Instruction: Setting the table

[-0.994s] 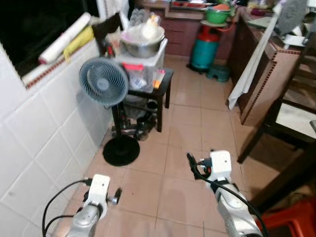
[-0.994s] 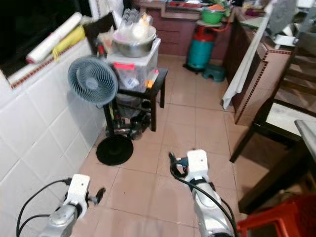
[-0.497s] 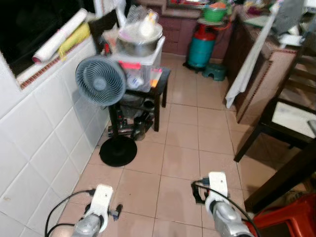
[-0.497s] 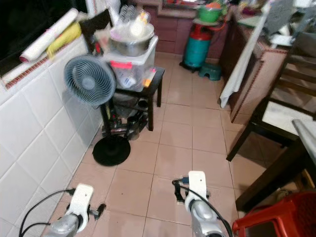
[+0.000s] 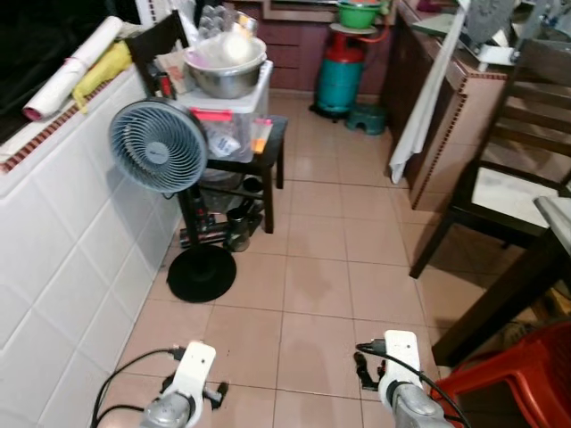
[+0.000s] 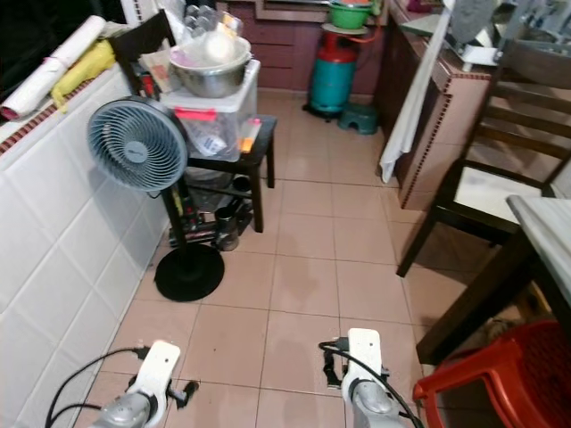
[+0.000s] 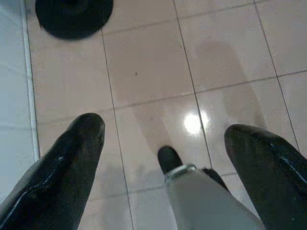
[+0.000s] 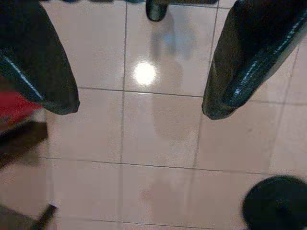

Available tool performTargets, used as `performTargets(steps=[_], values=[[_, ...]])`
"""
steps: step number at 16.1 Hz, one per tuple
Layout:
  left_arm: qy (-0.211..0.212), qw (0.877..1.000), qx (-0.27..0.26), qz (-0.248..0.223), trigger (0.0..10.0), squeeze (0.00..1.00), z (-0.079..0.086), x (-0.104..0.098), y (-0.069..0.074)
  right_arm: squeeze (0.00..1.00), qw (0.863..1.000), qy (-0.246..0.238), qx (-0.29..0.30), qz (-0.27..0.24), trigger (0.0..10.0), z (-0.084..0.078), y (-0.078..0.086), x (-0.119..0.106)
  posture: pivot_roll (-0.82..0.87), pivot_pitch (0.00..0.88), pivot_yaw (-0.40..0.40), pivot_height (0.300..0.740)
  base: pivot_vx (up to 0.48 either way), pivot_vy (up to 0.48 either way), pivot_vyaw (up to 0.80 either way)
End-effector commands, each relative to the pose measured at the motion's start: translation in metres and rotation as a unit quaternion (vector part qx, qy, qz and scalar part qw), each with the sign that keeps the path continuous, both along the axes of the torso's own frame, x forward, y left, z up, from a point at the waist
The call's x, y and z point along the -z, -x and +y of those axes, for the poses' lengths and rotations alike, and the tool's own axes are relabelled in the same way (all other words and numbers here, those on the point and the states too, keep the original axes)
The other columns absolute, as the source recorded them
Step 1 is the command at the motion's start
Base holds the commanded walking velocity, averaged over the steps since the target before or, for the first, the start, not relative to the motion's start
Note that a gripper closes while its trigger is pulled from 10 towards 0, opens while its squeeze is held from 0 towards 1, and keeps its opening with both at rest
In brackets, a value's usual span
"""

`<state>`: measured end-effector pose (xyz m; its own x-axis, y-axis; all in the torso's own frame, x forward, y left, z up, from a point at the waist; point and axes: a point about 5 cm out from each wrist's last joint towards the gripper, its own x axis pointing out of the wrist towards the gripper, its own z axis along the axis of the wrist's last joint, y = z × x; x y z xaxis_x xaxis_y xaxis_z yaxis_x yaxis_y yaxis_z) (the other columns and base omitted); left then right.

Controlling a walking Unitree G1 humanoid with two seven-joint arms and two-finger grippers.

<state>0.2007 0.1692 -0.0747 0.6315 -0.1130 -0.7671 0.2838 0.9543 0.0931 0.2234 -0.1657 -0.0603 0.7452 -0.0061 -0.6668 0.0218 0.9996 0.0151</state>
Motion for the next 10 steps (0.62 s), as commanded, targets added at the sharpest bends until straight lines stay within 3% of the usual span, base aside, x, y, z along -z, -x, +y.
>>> performTargets(steps=[1,2,6,10], values=[[0.000,1.000,-0.004,0.011,10.0,0.00,-0.003,0.003,0.004,0.00,1.000,0.004,-0.014,0.008,10.0,0.000,0.000,0.000,0.04,0.000,-0.023,0.740,0.000,0.000,0.00],[0.005,1.000,-0.013,0.012,10.0,0.00,-0.007,0.004,0.005,0.00,1.000,0.003,-0.014,0.011,10.0,0.001,0.000,0.001,0.04,0.000,-0.030,0.740,0.000,0.000,0.00],[-0.007,0.999,-0.030,0.016,10.0,0.00,0.007,0.005,0.009,0.00,1.000,0.004,-0.019,0.017,10.0,0.002,0.000,0.001,0.04,0.000,-0.036,0.740,0.000,0.000,0.00],[-0.009,0.999,-0.044,0.005,10.0,0.00,0.018,0.000,0.003,0.00,1.000,-0.010,0.005,0.027,10.0,0.000,0.002,0.003,0.04,0.000,-0.030,0.740,0.000,0.000,0.00]])
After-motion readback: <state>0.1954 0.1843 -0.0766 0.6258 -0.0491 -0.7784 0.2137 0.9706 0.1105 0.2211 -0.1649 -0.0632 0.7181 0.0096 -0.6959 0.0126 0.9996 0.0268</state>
